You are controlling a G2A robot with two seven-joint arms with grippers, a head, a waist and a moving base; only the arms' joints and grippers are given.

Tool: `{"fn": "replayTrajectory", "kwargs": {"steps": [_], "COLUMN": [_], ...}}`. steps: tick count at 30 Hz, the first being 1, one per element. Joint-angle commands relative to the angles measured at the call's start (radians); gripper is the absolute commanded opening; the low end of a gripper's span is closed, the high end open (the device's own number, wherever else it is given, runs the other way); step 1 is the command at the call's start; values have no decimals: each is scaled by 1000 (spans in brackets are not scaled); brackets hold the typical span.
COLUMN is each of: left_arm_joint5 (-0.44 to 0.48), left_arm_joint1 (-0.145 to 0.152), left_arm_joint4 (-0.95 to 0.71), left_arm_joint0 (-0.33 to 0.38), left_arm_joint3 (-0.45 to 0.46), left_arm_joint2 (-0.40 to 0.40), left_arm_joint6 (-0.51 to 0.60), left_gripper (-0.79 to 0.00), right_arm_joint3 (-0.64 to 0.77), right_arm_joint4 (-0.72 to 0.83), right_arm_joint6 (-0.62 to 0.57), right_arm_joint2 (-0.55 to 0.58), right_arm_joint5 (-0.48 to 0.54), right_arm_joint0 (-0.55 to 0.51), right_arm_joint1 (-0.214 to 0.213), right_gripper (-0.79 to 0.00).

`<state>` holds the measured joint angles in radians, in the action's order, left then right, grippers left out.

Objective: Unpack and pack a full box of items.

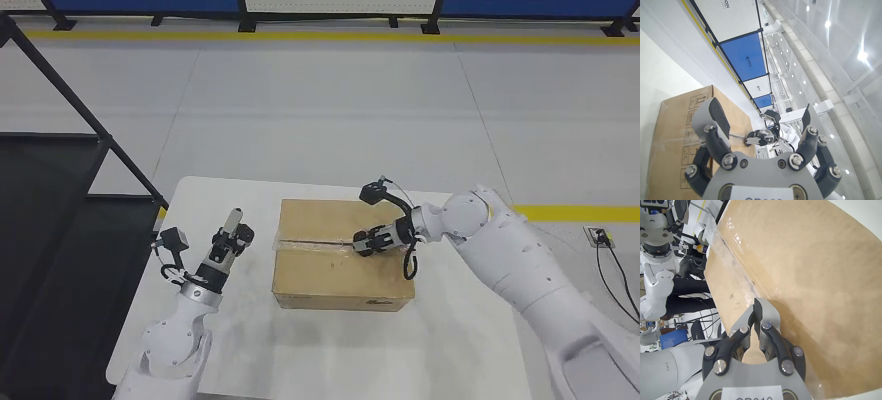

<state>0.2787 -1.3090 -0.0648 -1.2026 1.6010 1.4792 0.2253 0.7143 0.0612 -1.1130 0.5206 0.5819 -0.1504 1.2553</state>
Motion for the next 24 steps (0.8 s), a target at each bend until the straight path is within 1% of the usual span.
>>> {"fn": "replayTrajectory", "kwargs": {"steps": [1,6,13,22,24], "left_arm_joint5": [6,18,30,42,45], "left_arm_joint1": [2,7,12,19,21], "left_arm_joint4": [-10,-36,-60,-94,-105], "left_arm_joint0": [-13,-40,-56,-77,-85], "left_arm_joint3": [3,7,-1,-5,-3], "left_arm_joint2": [18,56,86,131,143], "left_arm_joint6": [-1,6,19,41,48], "left_gripper": [0,0,0,0,0], "right_arm_joint3": [-21,-86,-148,-188,-201], "right_arm_joint4": [1,16,34,-7,-20], "right_arm_joint6": [-3,-7,-11,64,101], "right_arm_joint2": [-13,-38,-68,-119,-127], "right_arm_joint5": [-11,-21,-19,-61,-59], "right_arm_joint0": [13,45,76,100,106], "right_arm_joint1": [18,68,137,238,261], "right_gripper": [-785,-785,-785,-785,-785]}}
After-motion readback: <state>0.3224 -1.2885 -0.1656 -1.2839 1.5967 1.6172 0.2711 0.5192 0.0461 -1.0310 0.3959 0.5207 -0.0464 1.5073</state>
